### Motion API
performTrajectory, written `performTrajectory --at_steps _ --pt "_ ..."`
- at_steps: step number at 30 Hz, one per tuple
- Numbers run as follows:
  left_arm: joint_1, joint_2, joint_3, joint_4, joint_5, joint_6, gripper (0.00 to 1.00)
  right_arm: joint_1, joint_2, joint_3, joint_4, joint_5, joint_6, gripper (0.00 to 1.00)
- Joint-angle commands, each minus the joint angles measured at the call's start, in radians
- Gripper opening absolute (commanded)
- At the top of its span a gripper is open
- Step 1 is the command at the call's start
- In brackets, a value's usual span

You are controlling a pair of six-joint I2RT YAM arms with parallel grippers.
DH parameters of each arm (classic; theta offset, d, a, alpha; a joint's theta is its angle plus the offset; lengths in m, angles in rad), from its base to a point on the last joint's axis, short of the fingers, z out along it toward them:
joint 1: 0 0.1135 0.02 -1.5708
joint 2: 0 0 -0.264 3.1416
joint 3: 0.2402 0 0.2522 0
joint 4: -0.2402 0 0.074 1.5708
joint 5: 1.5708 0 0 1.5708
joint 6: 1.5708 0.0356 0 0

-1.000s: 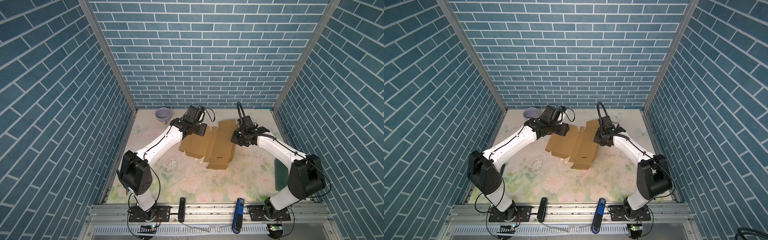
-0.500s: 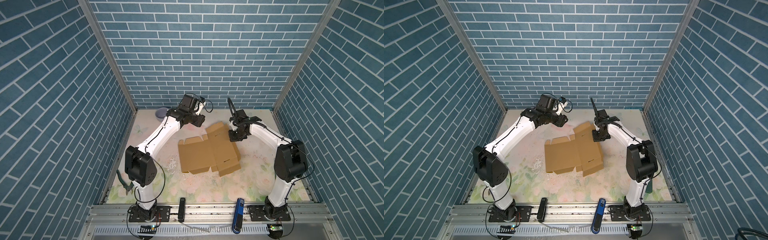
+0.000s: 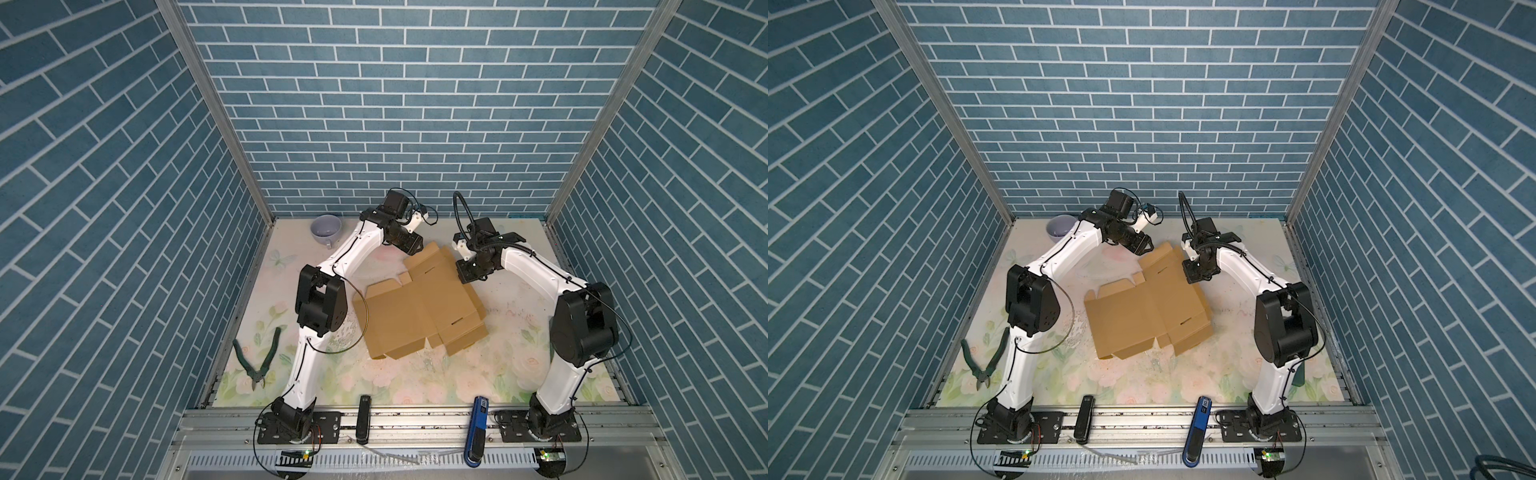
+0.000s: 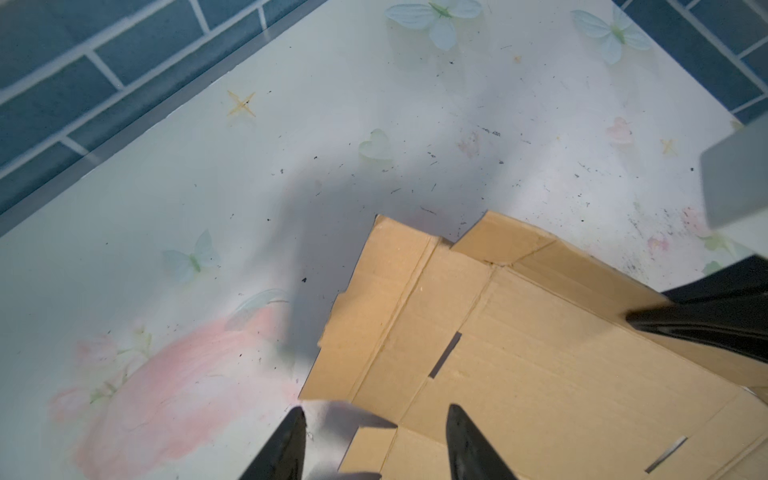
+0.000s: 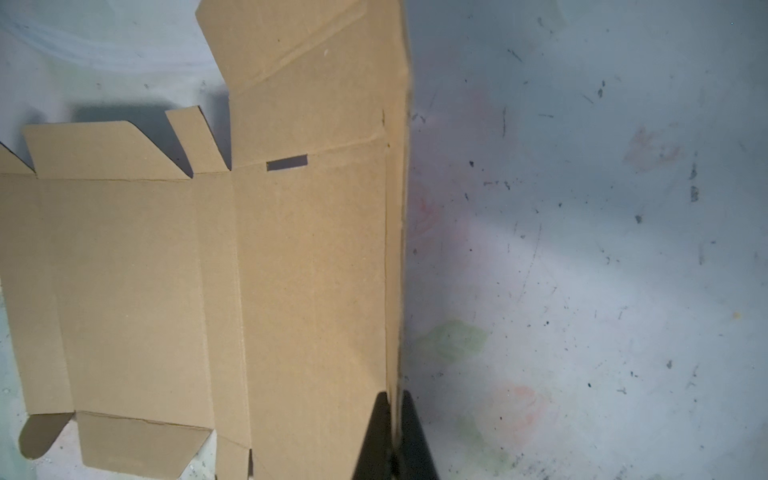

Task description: Fold the paper box

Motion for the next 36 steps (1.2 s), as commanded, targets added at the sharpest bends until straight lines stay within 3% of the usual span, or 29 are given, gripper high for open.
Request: performTrajectory --at_steps 1,17,36 --pt "0.018 0.026 0.070 -0.045 0.092 0.027 0.56 -0.001 -0.069 -0.032 0.016 -0.059 -0.088 0.00" --pt "0.039 0.097 0.119 -0.046 0.182 0.072 0.56 -0.001 -0.160 -0.092 0.024 -0.144 -0.130 0.00" --pt "0.038 0.082 0.064 -0.028 0.249 0.064 0.37 -0.001 -0.165 -0.082 0.038 -0.130 -0.124 0.00"
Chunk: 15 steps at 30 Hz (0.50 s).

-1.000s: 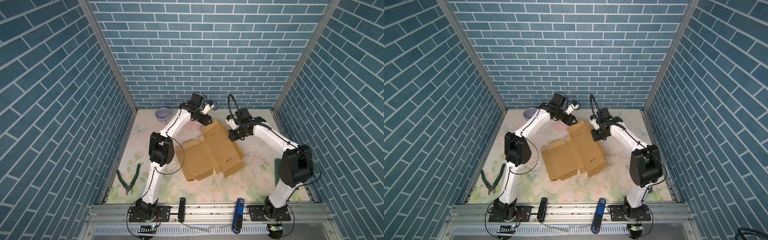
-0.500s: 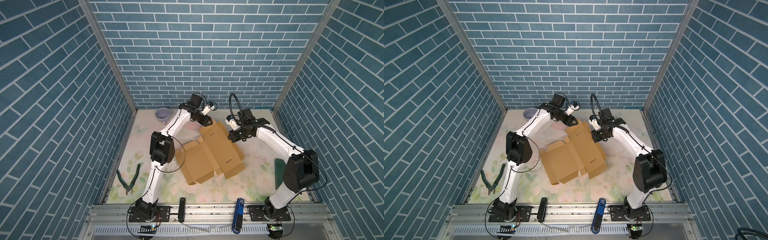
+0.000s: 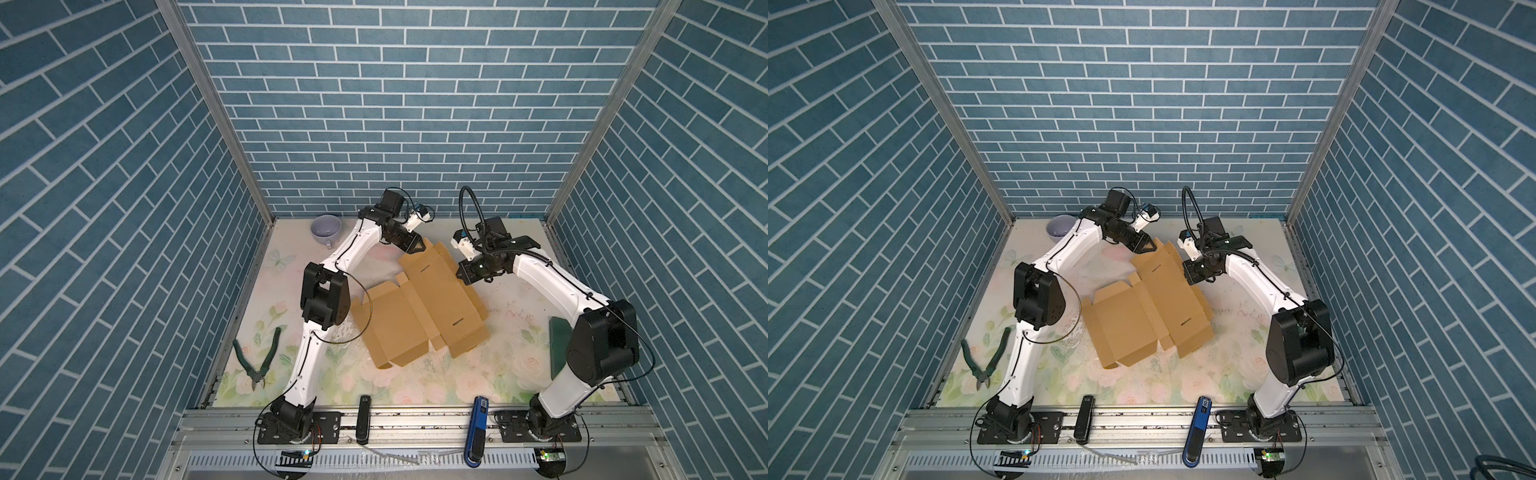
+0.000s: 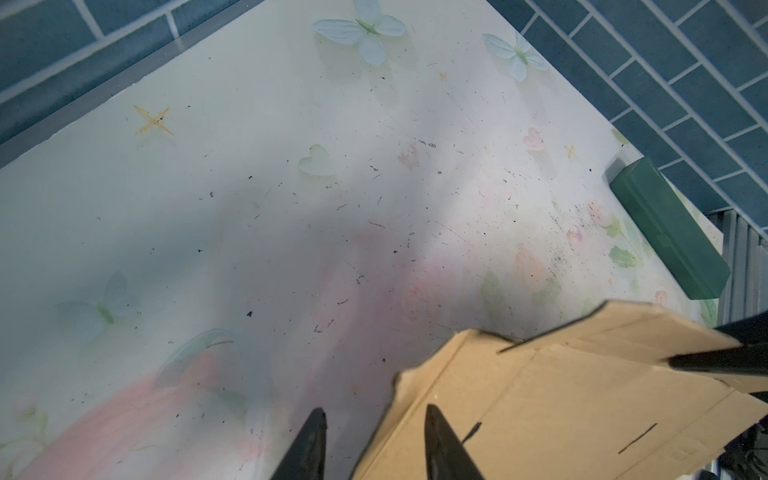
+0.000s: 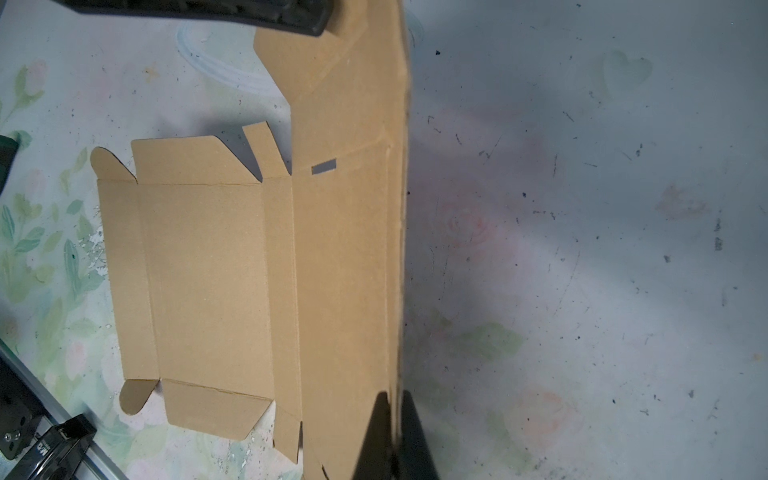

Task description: Fold the paper box

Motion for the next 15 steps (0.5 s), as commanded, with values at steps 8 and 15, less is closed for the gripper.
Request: performTrajectory --at_steps 8,15 --pt "0.004 -0.010 -0.030 0.002 0.045 0.002 0.29 -0.001 -0.026 -0.012 0.021 -0.006 -0.050 0.00" --pt "0.003 -0.010 -0.028 0.011 0.067 -0.007 0.25 -0.002 -0.020 -0.006 0.029 -0.014 -0.045 0.01"
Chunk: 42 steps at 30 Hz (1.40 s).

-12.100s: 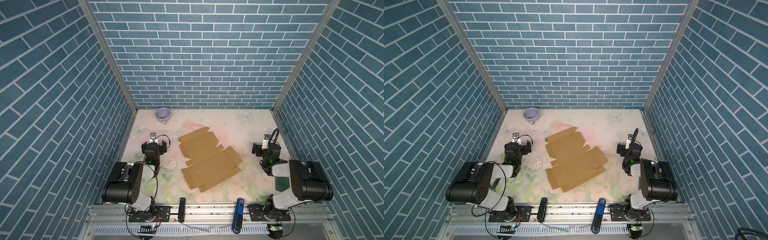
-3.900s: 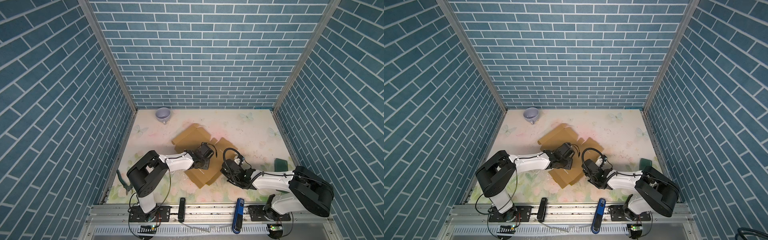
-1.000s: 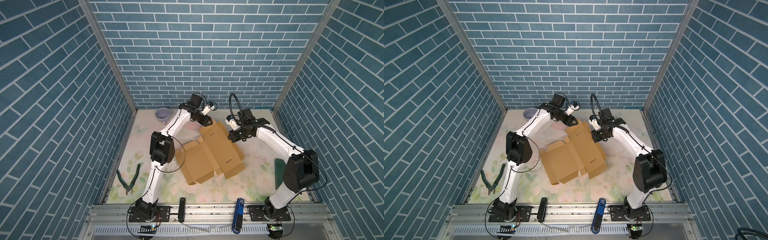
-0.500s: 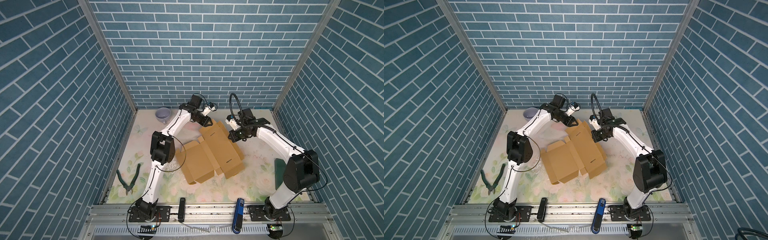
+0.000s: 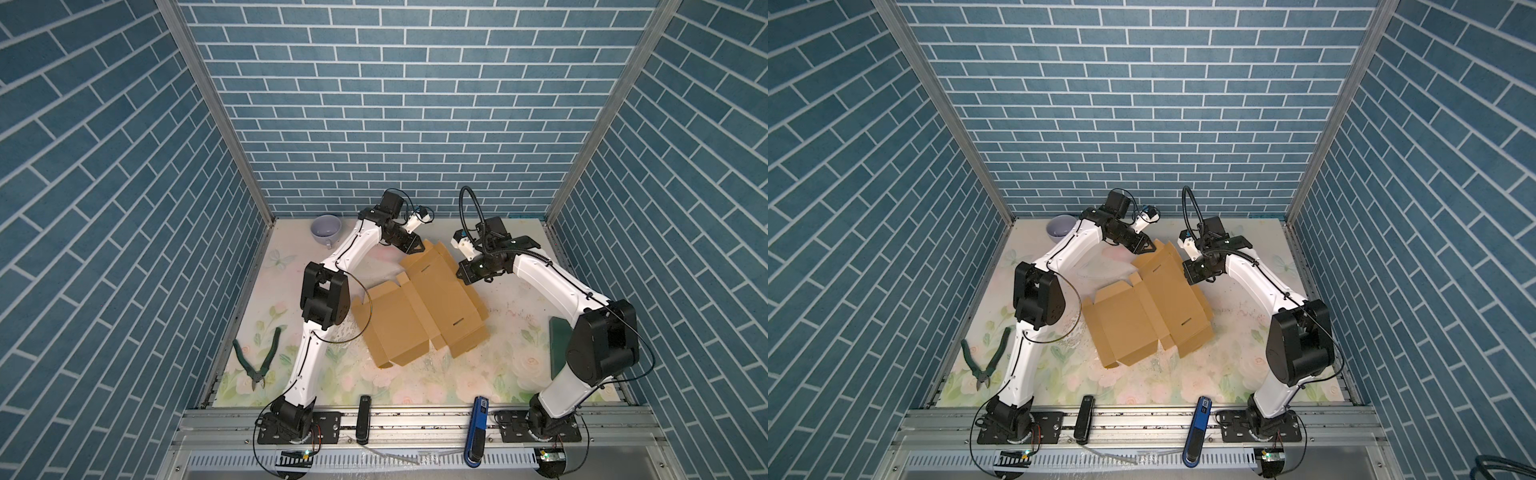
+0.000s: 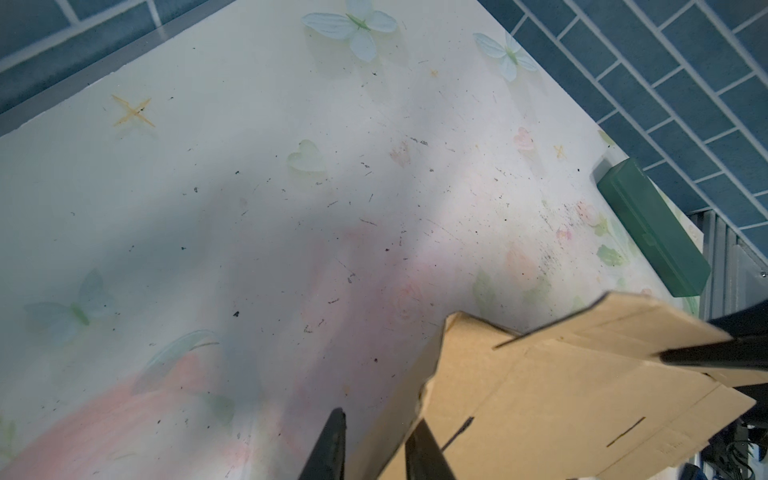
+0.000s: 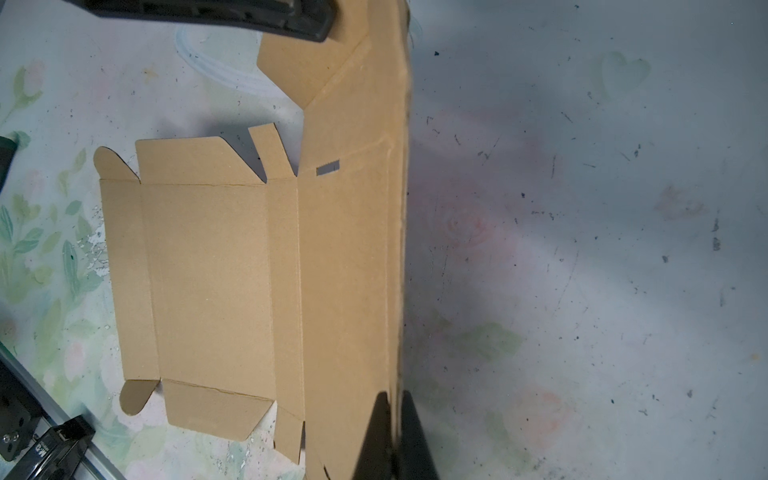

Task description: Fold the paper box

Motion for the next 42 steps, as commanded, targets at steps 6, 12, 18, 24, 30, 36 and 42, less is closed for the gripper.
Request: performTrajectory --at_steps 6,12,18,24,30,36,42 --pt "0.002 -0.006 -0.010 0.002 0.029 -0.002 0.17 -0.001 -0.026 -0.003 0.019 -0.011 -0.045 0.01" --pt "0.002 -0.022 -0.030 0.028 -0.023 -0.018 0.09 -0.001 -0.029 -0.002 0.017 -0.005 -0.038 0.05" --pt "0.003 -0.068 -0.107 0.103 -0.085 -0.048 0.03 0.000 -0.035 -0.004 0.017 0.024 -0.022 0.18" --pt "0.006 -0.133 -0.208 0.182 -0.185 -0.101 0.02 -0.001 -0.030 0.004 0.020 0.099 0.019 0.34" --pt "0.009 -0.227 -0.363 0.271 -0.338 -0.180 0.01 0.000 -0.032 0.016 0.022 0.238 0.099 0.43" --pt "0.028 -0.367 -0.610 0.457 -0.466 -0.330 0.01 -0.003 -0.057 0.037 0.012 0.357 0.223 0.47" --pt "0.028 -0.491 -0.845 0.651 -0.568 -0.428 0.01 -0.006 -0.101 0.074 -0.011 0.405 0.404 0.52"
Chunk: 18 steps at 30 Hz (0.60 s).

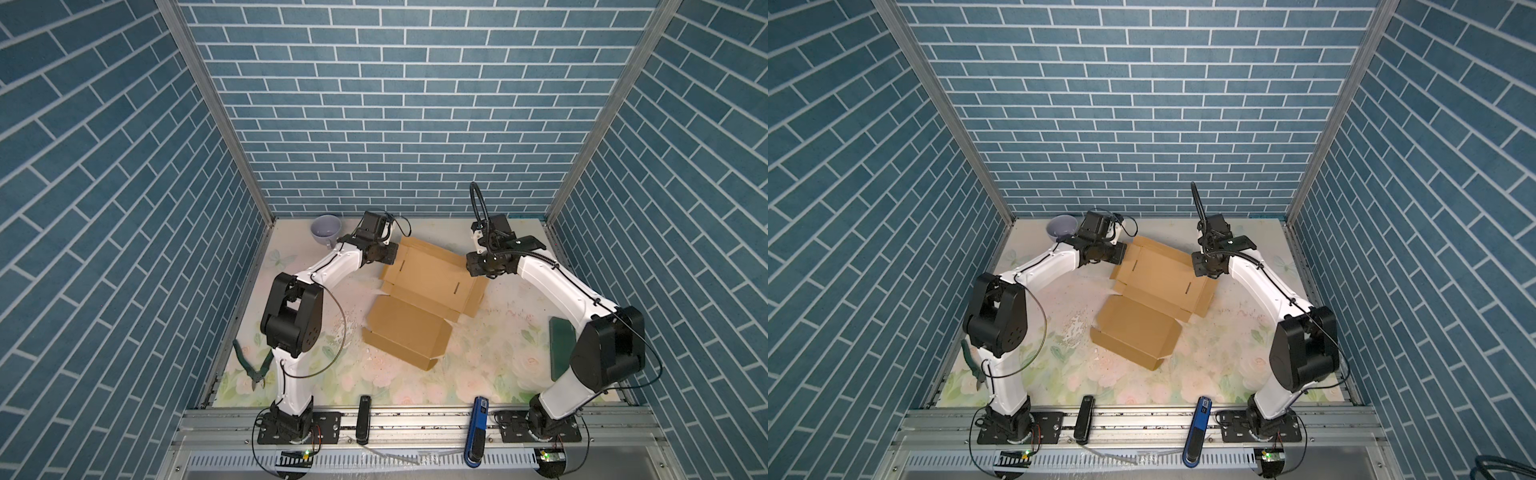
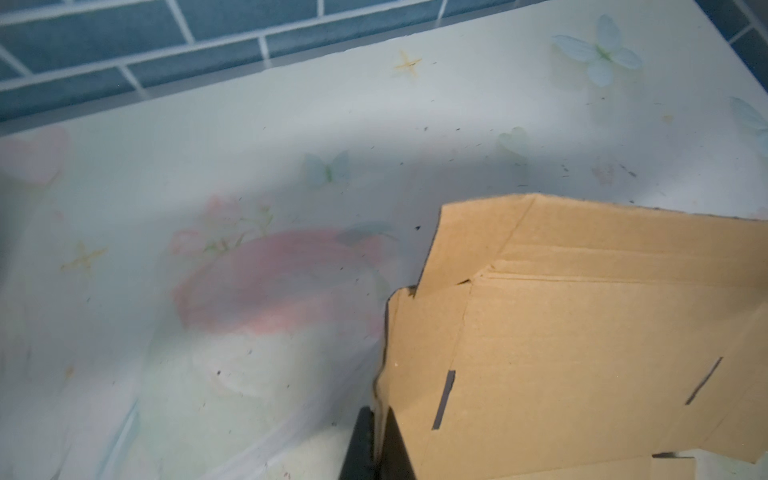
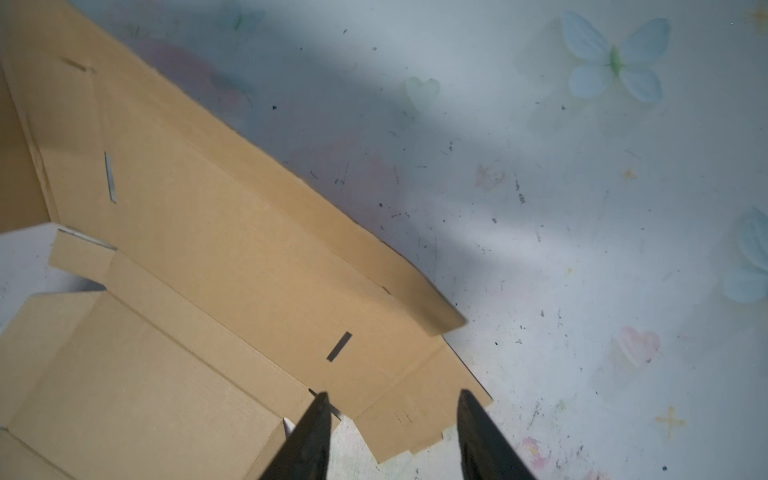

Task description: Fold the paper box

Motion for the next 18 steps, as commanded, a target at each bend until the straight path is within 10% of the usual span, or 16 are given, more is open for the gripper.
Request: performTrajectory --at_steps 1,18 --pt "0.003 -0.063 -0.095 0.164 -0.094 -0.091 0.00 -0.007 -0.047 0.079 -0.042 0.058 0.183 0.52" --pt "-0.054 -0.273 -0.537 0.589 -0.284 -0.248 0.00 0.034 -0.115 -0.037 0.205 -0.037 0.753 0.53"
